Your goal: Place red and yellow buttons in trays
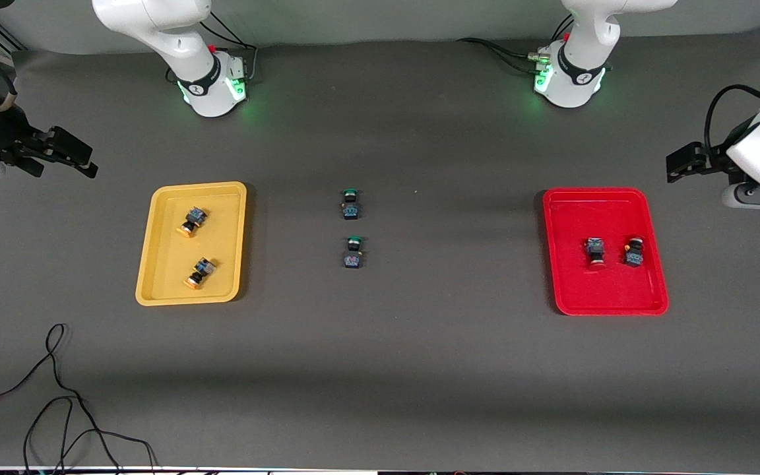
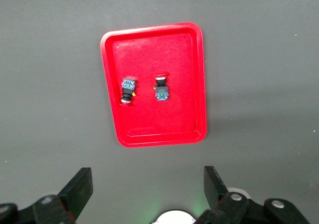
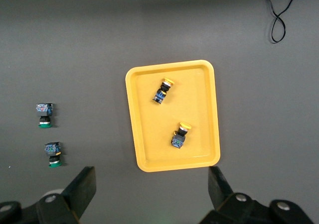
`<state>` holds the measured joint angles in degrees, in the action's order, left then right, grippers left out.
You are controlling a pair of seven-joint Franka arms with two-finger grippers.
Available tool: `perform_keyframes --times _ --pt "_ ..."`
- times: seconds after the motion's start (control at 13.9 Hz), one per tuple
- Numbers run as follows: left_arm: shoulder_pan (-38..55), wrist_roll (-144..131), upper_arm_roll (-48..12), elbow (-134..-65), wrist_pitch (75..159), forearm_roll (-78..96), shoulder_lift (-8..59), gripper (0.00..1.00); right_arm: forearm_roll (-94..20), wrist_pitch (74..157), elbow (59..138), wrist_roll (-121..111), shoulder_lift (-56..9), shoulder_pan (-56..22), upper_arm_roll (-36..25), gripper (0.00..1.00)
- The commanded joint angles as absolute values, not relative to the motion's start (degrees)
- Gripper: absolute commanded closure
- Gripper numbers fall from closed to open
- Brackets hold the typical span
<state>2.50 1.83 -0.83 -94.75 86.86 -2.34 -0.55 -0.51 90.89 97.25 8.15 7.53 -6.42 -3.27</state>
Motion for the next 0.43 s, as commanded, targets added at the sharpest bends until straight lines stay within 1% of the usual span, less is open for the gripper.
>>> perform_keyframes --times 0.0,0.14,0.36 --pt "3.60 0.61 0.53 -95.10 87.54 -0.88 -1.05 0.01 0.53 89.74 95.19 6.94 6.50 -5.80 -2.81 0.00" --pt "3.69 0.61 0.53 -95.10 87.54 -0.79 -1.05 0.01 0.18 90.87 95.01 7.12 5.54 -5.80 -2.81 0.00" --pt "3.69 0.53 0.53 -95.01 87.63 0.52 -1.06 0.01 0.09 90.88 91.85 6.86 3.08 -5.71 -2.99 0.00"
